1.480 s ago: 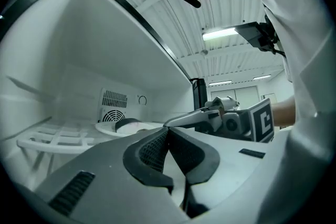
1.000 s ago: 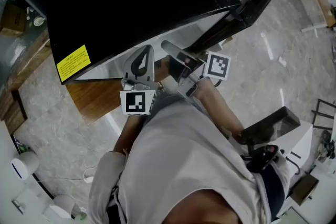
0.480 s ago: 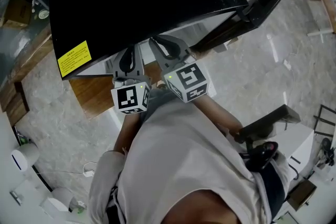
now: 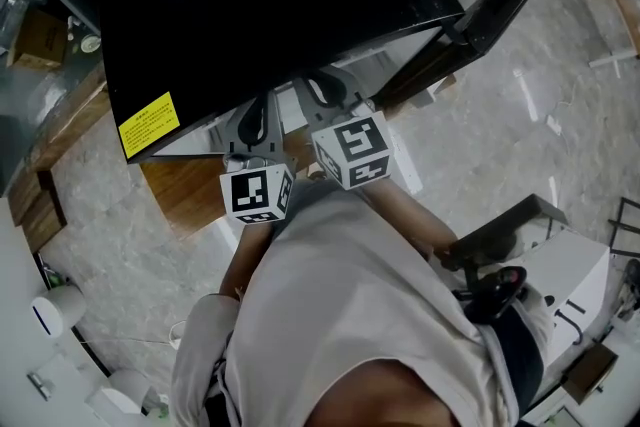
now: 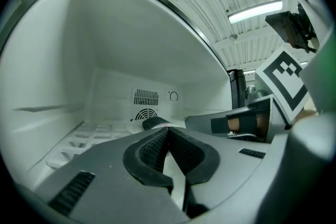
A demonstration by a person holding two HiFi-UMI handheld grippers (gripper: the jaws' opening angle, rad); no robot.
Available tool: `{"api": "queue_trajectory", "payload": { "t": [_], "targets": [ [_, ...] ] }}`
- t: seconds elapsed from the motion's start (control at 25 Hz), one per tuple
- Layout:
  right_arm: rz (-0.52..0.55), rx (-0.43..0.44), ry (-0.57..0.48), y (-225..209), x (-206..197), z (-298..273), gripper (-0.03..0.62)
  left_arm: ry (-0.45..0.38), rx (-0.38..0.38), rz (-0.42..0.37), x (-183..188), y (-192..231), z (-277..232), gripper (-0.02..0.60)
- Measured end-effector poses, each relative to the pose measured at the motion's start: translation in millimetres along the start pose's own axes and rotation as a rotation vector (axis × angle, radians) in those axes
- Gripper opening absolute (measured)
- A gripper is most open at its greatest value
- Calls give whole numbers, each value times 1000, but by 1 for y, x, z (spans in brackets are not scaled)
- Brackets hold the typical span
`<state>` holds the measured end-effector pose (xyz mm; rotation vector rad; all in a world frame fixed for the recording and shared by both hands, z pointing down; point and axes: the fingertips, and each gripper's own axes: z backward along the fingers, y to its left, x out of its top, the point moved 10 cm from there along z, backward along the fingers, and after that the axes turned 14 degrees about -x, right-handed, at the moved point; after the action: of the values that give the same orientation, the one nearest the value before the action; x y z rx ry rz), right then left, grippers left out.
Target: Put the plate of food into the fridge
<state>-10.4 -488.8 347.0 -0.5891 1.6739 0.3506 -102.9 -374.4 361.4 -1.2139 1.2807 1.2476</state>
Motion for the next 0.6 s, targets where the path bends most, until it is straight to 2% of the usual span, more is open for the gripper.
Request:
{"api": "queue_trajectory", "payload": {
  "t": [0.12,0.28,0.44,0.6],
  "targets": [
    [10,-24,-41,-1,-2,12,38,-18,-3,-9,4,-6,3,12],
    [22,-8,-58,-5,-8,42,38,-22,8,-7,5,-33,12,12],
    [36,25,-34,-23,-16,98,33,5,46,28,0,-94,25,12],
    [52,54,-18,-51,-31,180,21,33,103,64,-15,-180,52,12]
  ]
}}
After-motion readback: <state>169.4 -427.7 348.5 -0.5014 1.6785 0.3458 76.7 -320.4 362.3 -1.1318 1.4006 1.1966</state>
